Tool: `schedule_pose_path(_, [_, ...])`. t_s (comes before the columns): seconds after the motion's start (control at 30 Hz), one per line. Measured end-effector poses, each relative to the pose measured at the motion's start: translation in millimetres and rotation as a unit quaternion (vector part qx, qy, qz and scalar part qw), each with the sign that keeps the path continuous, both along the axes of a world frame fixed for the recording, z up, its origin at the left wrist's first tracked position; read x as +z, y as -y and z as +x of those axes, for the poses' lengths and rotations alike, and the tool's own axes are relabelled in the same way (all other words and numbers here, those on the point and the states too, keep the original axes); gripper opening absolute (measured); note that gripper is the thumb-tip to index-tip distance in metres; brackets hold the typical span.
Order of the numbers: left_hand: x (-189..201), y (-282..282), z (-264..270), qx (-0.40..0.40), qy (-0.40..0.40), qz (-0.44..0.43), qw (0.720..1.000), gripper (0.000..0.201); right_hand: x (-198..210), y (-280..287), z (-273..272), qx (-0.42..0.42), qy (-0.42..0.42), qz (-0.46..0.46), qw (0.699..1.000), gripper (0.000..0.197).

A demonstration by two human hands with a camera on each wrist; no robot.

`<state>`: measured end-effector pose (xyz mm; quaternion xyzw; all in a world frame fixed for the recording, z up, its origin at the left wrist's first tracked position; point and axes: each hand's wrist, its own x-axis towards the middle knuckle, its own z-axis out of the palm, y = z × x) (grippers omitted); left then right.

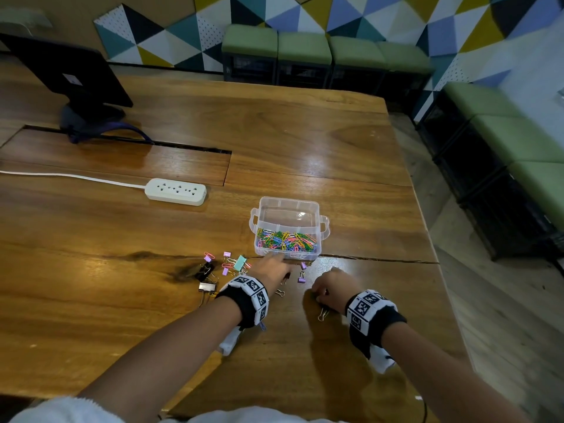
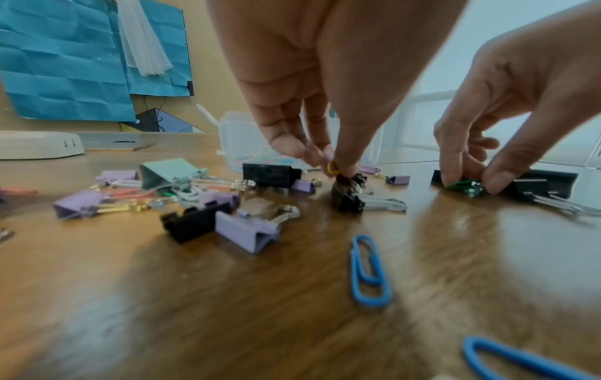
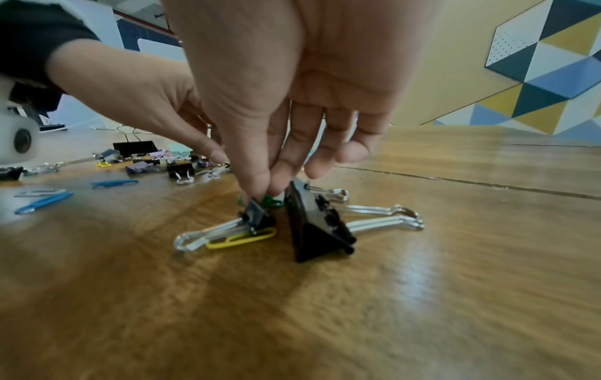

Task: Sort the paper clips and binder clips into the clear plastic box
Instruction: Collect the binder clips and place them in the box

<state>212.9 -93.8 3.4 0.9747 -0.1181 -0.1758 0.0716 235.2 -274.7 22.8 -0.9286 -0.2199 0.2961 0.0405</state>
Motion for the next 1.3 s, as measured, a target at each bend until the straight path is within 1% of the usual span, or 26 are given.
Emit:
schedule_pose_path(0.13, [2, -4, -1, 0.029, -0.034, -0.019, 0.999, 0.027, -2, -2, -1, 0.022, 0.008, -0.011, 1.0, 0.021])
schedule_pose_path(0.27, [2, -3, 1, 0.064, -0.04, -0.04, 0.996, 0.026, 1, -7, -3, 0.091, 0.013, -0.04, 0.995, 0.02])
schedule_pose_path(0.33, [4, -1, 4, 0.065, -0.044, -0.03, 0.996, 0.027, 3, -9, -6, 0.116, 0.017, -0.055, 0.992, 0.023])
schedule_pose_path(0.43, [6, 1, 10, 0.045, -0.073, -0.002, 0.996, 0.03, 4, -10, -9, 0.133, 0.025, -0.073, 0.988, 0.027])
schedule_pose_path(0.57, [5, 5, 13, 0.003, -0.084, 0.04, 0.996, 0.029, 2, -11, -9, 0.132, 0.028, -0.078, 0.988, 0.024])
schedule_pose_path(0.67, [1, 6, 9, -0.009, -0.07, 0.046, 0.996, 0.025, -1, -10, -7, 0.115, 0.012, -0.067, 0.991, 0.02])
schedule_pose_path(0.83, [-5, 2, 5, -0.032, -0.038, 0.044, 0.998, 0.029, -7, -7, -8, 0.084, 0.007, -0.053, 0.995, 0.02])
schedule_pose_path(1.0, [2, -1, 0, -0.043, -0.056, 0.01, 0.997, 0.022, -7, -8, -11, 0.08, 0.022, -0.055, 0.995, 0.019])
schedule_pose_path(1.13, [11, -12, -8, -0.014, -0.042, -0.057, 0.997, 0.026, -8, -9, -15, 0.061, 0.029, -0.046, 0.997, 0.017])
schedule_pose_path(1.23, [22, -28, -21, 0.017, -0.017, -0.114, 0.993, 0.022, -4, -12, -21, 0.055, 0.035, -0.029, 0.997, 0.019])
schedule_pose_path(1.3, [29, -40, -32, 0.03, -0.028, -0.147, 0.988, 0.019, -2, -17, -27, 0.053, 0.034, -0.002, 0.998, 0.021])
